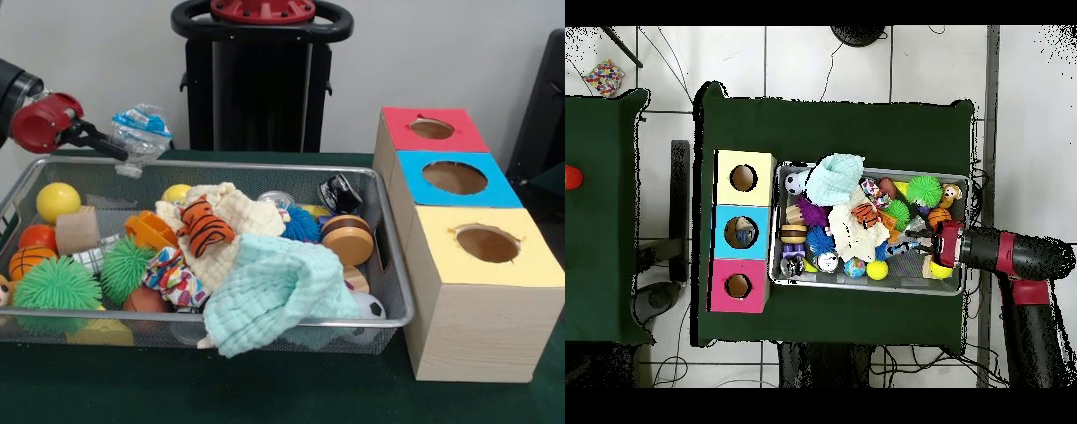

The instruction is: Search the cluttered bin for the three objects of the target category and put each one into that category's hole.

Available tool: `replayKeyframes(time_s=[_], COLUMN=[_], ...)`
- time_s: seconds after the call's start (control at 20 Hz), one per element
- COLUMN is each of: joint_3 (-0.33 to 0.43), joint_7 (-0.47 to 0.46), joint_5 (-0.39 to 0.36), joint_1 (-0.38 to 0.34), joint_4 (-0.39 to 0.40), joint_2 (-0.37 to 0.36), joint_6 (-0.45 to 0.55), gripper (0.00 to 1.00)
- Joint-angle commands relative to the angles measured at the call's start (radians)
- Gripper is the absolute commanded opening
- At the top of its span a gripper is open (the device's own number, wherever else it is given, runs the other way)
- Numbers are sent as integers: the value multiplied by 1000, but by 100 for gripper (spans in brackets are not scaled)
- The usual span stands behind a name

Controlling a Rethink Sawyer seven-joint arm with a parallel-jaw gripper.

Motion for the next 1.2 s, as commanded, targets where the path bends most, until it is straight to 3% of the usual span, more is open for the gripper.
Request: replayKeyframes(time_s=[0.05, 0.4, 1.0, 1.2], joint_3=[-121, -138, -156, -142], joint_7=[-23, -27, -56, -37], joint_5=[-71, -64, -130, -99], joint_1=[132, 143, 138, 111], joint_4=[-87, -67, -38, -11], joint_2=[-175, -203, -249, -232], joint_6=[193, 169, 55, 42], gripper=[0, 0, 0, 0])
